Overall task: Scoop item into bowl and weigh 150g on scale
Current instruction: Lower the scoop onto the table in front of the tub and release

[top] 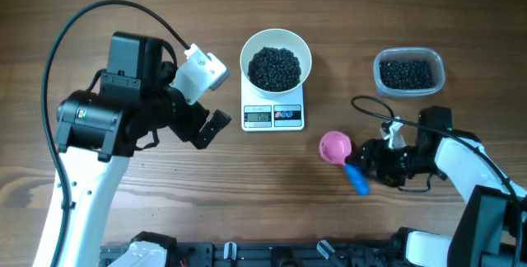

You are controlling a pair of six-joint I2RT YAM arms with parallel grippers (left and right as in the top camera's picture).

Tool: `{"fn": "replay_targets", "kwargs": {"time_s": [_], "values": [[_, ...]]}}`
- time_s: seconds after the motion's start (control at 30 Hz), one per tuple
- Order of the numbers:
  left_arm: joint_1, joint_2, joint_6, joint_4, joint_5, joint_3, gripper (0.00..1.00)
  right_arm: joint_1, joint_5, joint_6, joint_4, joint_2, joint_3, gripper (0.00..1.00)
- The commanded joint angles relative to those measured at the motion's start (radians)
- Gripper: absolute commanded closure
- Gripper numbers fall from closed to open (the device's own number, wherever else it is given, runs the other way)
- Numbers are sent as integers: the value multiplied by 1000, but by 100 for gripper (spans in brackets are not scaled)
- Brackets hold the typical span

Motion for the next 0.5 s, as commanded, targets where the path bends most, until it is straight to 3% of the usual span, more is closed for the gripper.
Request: {"fn": "replay_targets", "kwargs": {"time_s": [0.0,0.2,0.3,0.4,0.47], "values": [[6,3,16,1,1,11,0,1,163,163,-15,0,-5,0],[6,3,16,1,1,11,0,-27,336,541,-27,-150,11,0],[6,3,15,1,2,11,0,-27,288,566,-13,-319,50,0],[6,3,15,1,1,11,0,-24,111,565,102,-462,54,0],[6,3,16,1,2,11,0,-1,103,494,124,-496,54,0]]}}
